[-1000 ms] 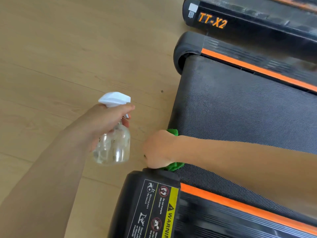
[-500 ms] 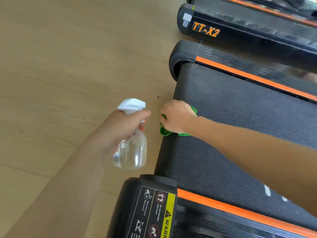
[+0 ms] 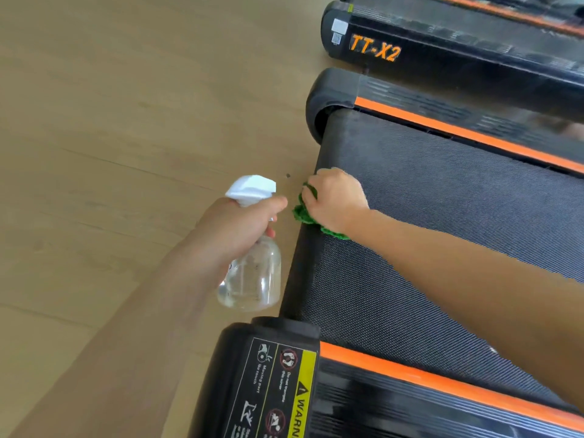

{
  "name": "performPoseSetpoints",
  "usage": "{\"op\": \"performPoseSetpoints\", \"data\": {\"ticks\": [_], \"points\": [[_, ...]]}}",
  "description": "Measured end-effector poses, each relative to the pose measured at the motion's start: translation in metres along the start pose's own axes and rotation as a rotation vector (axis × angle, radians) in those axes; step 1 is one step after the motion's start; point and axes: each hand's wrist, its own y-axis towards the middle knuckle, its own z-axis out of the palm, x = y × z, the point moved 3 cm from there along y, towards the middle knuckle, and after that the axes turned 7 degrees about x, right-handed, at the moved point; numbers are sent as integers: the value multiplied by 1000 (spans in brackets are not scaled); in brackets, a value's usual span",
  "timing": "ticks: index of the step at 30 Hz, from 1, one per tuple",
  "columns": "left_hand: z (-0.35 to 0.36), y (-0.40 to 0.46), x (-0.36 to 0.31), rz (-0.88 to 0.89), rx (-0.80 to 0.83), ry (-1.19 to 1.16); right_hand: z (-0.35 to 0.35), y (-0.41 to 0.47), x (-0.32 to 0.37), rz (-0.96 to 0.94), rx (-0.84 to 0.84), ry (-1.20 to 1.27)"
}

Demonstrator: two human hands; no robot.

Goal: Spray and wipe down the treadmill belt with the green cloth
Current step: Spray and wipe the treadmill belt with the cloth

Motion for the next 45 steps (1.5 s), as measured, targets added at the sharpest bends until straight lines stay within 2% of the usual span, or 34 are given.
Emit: {"op": "performPoseSetpoints", "data": {"ticks": [2,7,11,13,17,19,21,26,29,31,35,37,39,41,45], "points": [[0,2,0,-8,1,-26,0,-20,19,-19,-48,45],[2,10,1,-21,-15,-100,-9,-116,44,-337,92,187],[11,17,2,-19,-12,-75,-5,-100,28,-531,62,162],[15,18,2,-22,-14,-61,0,-59,5,-387,-6,126],[18,17,2,-4,-20,-63,8,11,-44,146,-74,54],[18,18,3,-13,-22,-72,7,9,-33,233,-102,28],[20,17,4,-23,-28,-101,8,-21,-15,162,-95,84],[27,21,-1,-15,-14,-152,-4,-120,13,-180,26,165],[34,23,-3,14,8,-169,-4,-109,3,-341,-3,125],[36,26,-2,32,26,-183,2,-73,-14,-307,-71,52],[35,28,4,39,32,-180,8,12,-61,223,-125,51],[34,31,6,34,14,-170,10,25,-60,345,-128,60],[34,32,7,19,0,-169,7,6,-47,321,-138,77],[36,34,7,19,8,-172,8,-38,-27,193,-140,128],[38,39,8,-1,0,-186,-1,-117,-4,-96,-30,187]]}}
